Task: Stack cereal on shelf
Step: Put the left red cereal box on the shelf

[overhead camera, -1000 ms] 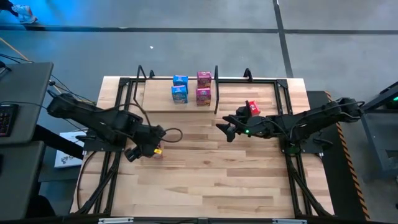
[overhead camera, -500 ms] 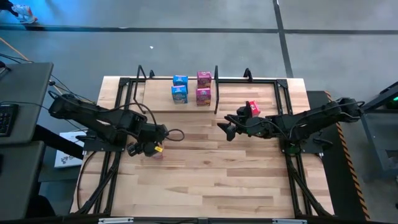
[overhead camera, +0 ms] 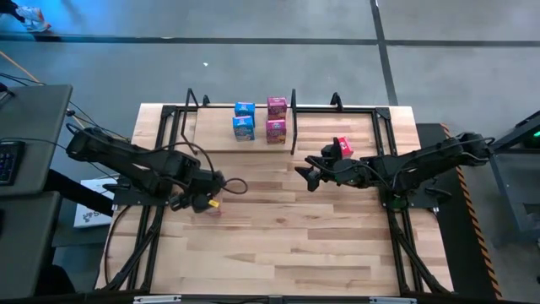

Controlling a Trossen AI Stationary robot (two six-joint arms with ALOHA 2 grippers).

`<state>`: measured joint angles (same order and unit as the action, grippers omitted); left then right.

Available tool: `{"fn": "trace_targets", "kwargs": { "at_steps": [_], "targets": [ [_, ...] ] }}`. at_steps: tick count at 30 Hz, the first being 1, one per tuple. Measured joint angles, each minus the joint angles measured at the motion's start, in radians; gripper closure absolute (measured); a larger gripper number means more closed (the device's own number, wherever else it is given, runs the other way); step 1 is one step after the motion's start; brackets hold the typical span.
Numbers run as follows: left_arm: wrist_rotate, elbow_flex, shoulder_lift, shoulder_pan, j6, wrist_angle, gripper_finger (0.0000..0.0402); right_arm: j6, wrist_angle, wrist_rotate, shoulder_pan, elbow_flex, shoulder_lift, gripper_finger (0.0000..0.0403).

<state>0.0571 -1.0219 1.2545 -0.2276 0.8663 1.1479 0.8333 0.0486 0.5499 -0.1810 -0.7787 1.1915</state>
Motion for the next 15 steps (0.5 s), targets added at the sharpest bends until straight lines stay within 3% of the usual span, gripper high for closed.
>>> {"fn": "trace_targets", "kwargs": {
  "at_steps": [7, 15],
  "targets": [
    [-0.089, 0.045, -0.008, 0.000, 0.056, -0.073, 0.0121, 0.004, 0.000, 0.000, 0.000, 0.000, 0.000, 0.0116],
    [-0.084, 0.045, -0.027, -0.003, 0.054, -0.116, 0.0121, 0.023, 0.001, 0.000, 0.000, 0.000, 0.000, 0.0116]
  ]
}}
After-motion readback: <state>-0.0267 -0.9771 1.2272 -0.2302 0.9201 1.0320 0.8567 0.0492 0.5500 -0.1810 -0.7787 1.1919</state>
